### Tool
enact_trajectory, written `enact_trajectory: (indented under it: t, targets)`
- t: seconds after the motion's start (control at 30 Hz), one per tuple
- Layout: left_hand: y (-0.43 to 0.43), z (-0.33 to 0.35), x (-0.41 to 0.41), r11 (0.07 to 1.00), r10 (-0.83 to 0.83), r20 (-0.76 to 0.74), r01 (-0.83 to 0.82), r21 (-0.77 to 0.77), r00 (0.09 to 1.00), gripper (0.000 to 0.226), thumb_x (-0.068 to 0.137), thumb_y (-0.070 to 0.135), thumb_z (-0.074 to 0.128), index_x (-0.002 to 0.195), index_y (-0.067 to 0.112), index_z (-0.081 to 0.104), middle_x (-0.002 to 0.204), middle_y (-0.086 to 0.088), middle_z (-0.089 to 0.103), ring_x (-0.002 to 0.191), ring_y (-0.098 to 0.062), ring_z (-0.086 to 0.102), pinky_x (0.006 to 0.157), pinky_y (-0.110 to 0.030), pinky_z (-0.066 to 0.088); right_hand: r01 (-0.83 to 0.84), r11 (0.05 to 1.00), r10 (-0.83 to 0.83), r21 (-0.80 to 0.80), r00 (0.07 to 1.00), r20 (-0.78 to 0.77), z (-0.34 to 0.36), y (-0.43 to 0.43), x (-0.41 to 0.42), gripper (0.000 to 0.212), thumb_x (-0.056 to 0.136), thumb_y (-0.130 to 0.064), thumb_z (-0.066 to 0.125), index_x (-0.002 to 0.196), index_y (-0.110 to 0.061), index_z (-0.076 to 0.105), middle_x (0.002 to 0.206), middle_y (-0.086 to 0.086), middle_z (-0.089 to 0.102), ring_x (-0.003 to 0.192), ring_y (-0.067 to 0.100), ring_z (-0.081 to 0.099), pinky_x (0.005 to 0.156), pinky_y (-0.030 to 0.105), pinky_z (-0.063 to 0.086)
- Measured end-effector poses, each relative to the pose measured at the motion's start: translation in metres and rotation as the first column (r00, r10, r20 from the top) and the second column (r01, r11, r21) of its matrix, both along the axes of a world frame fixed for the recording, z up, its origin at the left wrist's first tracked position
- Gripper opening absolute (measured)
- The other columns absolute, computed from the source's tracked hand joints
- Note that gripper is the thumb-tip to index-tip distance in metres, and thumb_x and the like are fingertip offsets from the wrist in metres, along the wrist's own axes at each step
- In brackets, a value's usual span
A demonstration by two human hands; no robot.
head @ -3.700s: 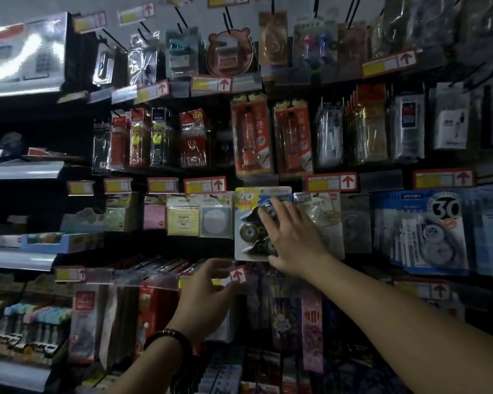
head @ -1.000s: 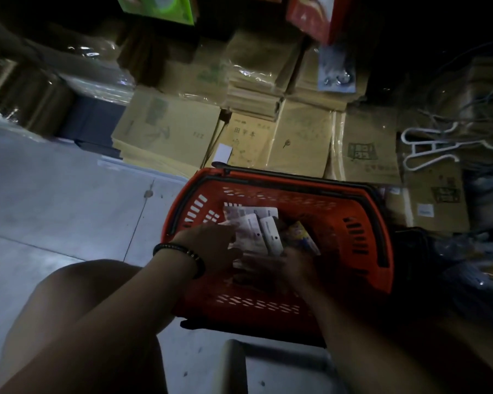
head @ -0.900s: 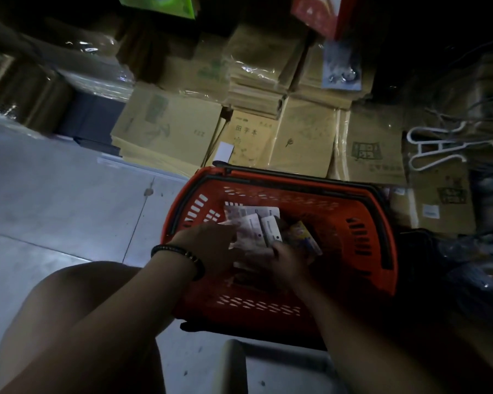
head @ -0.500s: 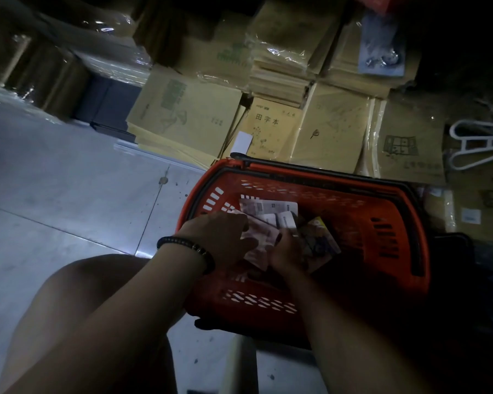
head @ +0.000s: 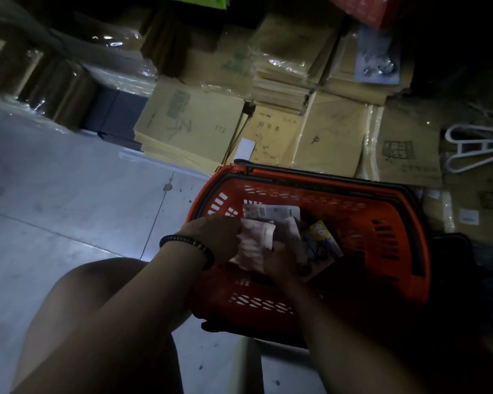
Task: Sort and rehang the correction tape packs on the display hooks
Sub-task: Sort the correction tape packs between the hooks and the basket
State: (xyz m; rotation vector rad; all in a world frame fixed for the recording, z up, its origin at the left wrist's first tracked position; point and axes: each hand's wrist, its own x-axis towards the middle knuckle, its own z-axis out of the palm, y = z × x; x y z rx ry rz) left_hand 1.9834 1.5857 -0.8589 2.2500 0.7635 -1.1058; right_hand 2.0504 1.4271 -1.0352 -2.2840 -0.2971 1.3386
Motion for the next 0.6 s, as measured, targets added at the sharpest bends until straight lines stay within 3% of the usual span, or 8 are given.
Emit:
enact_trajectory:
  t: [0.07, 0.17, 0.23, 0.3, 0.37, 0.43, 0.53, 0.6]
  targets:
    - [0.001, -0.003, -0.003, 1.000, 0.023, 0.007, -0.022, -0.005, 1.000, 0.040, 0.109, 0.032, 0.056, 0.147, 0.021, 0.053, 0.143, -0.007, 0.064, 0.125, -0.025, 0.064, 0.107, -0.043, 0.055, 0.016, 1.000, -0.017, 0.022, 0.999, 0.039, 0.015, -0.006, 0.007, 0.026, 0.106, -0.022, 0.054, 0.120, -0.005, 0.067, 0.110, 0.015, 0.069, 0.111, 0.036, 0.066, 0.080, 0.029, 0.043]
    - [-0.003, -0.009, -0.008, 0.998, 0.052, 0.056, -0.050, -0.033, 0.997, 0.066, 0.096, 0.039, 0.074, 0.154, 0.026, 0.045, 0.148, -0.007, 0.059, 0.130, -0.026, 0.062, 0.109, -0.045, 0.054, 0.089, 0.989, -0.103, 0.118, 0.988, 0.115, 0.045, -0.013, 0.015, 0.037, 0.102, -0.021, 0.057, 0.138, -0.014, 0.061, 0.125, 0.006, 0.067, 0.114, 0.027, 0.064, 0.087, 0.031, 0.048]
    - [-0.008, -0.010, -0.013, 0.999, 0.031, 0.114, -0.028, -0.029, 0.993, 0.090, 0.089, 0.045, 0.081, 0.162, 0.032, 0.031, 0.159, -0.011, 0.047, 0.142, -0.032, 0.053, 0.114, -0.050, 0.050, 0.173, 0.961, -0.206, 0.216, 0.968, 0.142, 0.071, -0.016, 0.019, 0.037, 0.099, -0.018, 0.058, 0.136, -0.019, 0.063, 0.120, -0.002, 0.066, 0.111, 0.020, 0.063, 0.078, 0.023, 0.043]
    - [-0.017, -0.007, -0.018, 1.000, -0.005, 0.206, 0.005, 0.000, 0.978, 0.105, 0.083, 0.053, 0.084, 0.165, 0.040, 0.019, 0.167, -0.012, 0.032, 0.150, -0.038, 0.042, 0.116, -0.055, 0.048, 0.234, 0.933, -0.279, 0.272, 0.950, 0.141, 0.098, -0.020, 0.024, 0.028, 0.098, -0.019, 0.058, 0.123, -0.017, 0.068, 0.110, -0.004, 0.065, 0.104, 0.019, 0.061, 0.076, 0.025, 0.042]
    - [-0.028, -0.001, -0.021, 0.999, -0.031, 0.320, 0.025, 0.022, 0.947, 0.110, 0.081, 0.055, 0.084, 0.165, 0.043, 0.015, 0.173, -0.009, 0.019, 0.158, -0.038, 0.027, 0.121, -0.056, 0.041, 0.334, 0.881, -0.376, 0.334, 0.924, 0.068, 0.128, -0.025, 0.028, 0.014, 0.092, -0.026, 0.060, 0.097, -0.016, 0.068, 0.085, -0.007, 0.064, 0.088, 0.020, 0.061, 0.069, 0.029, 0.042]
    - [-0.041, 0.008, -0.023, 0.999, -0.036, 0.417, 0.029, 0.023, 0.908, 0.108, 0.083, 0.058, 0.078, 0.167, 0.046, 0.010, 0.178, -0.006, 0.009, 0.164, -0.036, 0.011, 0.128, -0.058, 0.028, 0.417, 0.828, -0.452, 0.375, 0.892, 0.006, 0.160, -0.029, 0.031, 0.024, 0.079, -0.037, 0.058, 0.083, -0.014, 0.063, 0.068, -0.006, 0.058, 0.073, 0.022, 0.059, 0.063, 0.033, 0.044]
    - [-0.059, 0.028, -0.027, 0.997, -0.059, 0.571, 0.019, 0.076, 0.819, 0.108, 0.078, 0.075, 0.058, 0.169, 0.042, 0.009, 0.178, -0.007, 0.014, 0.165, -0.030, 0.011, 0.131, -0.051, 0.019, 0.546, 0.717, -0.535, 0.433, 0.829, -0.161, 0.204, -0.033, 0.031, 0.024, 0.075, -0.036, 0.063, 0.082, -0.014, 0.064, 0.069, -0.004, 0.061, 0.068, 0.020, 0.059, 0.067, 0.046, 0.053]
    - [-0.068, 0.040, -0.032, 0.994, -0.072, 0.663, 0.000, 0.109, 0.745, 0.103, 0.087, 0.062, 0.067, 0.170, 0.037, 0.012, 0.176, -0.006, 0.023, 0.163, -0.028, 0.021, 0.131, -0.044, 0.023, 0.601, 0.650, -0.566, 0.465, 0.791, -0.233, 0.229, -0.032, 0.025, 0.014, 0.085, -0.028, 0.068, 0.092, -0.016, 0.065, 0.088, 0.001, 0.068, 0.081, 0.022, 0.067, 0.080, 0.056, 0.062]
